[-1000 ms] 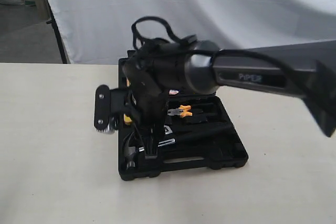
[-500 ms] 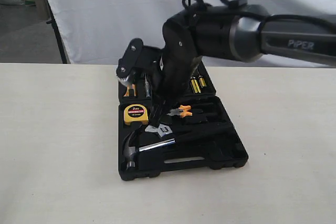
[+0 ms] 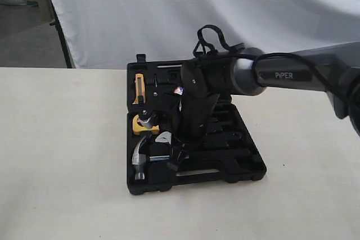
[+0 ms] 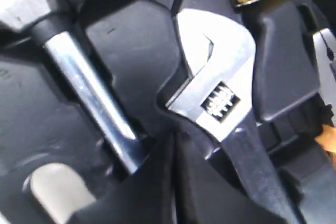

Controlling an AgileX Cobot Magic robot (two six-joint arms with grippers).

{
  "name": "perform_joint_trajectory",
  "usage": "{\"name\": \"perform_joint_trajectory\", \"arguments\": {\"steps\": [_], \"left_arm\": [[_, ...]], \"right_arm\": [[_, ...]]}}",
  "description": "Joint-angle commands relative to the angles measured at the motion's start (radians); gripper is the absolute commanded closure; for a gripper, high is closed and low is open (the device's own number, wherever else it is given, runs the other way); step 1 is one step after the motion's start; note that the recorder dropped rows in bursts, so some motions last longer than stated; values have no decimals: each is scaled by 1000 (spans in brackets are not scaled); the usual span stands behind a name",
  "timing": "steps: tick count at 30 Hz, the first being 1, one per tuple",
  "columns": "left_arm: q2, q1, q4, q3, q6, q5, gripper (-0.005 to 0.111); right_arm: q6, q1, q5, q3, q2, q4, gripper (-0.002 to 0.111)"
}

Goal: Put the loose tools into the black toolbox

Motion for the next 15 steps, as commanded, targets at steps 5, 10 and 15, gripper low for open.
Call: {"name": "perform_joint_trajectory", "arguments": {"steps": [5,10,15], "left_arm": [[-3,25,4,-3,-5,-7,106],[-3,25,4,-3,-5,-7,106],[-3,25,4,-3,-5,-7,106]], "right_arm": [[54,-3,3,-82,-253,27,109],[49,-3,21,-30,-202,33,109],[49,-3,15,146,101,-21,109]]}}
